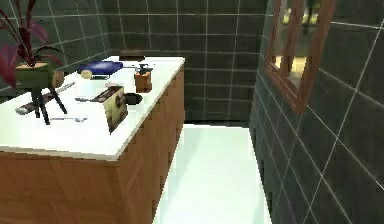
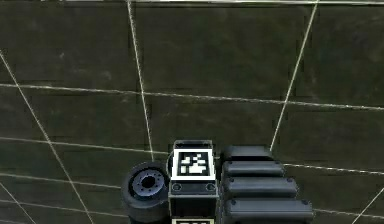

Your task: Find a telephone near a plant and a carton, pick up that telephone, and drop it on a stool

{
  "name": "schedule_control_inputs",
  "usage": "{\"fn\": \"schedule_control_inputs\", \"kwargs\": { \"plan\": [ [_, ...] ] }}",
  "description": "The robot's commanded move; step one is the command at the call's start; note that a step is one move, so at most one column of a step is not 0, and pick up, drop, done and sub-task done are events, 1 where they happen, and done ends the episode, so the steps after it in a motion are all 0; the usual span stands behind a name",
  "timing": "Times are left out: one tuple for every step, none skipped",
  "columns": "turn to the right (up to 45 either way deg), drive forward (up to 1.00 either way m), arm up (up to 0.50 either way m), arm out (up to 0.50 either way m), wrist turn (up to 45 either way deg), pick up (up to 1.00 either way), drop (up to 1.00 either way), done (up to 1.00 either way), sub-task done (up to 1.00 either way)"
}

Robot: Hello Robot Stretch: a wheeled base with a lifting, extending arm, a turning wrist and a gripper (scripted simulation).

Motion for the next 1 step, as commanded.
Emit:
{"fn": "schedule_control_inputs", "kwargs": {
  "plan": [
    [0.0,0.10,0.00,0.00,0.0,0.00,0.00,0.00,0.00]
  ]
}}
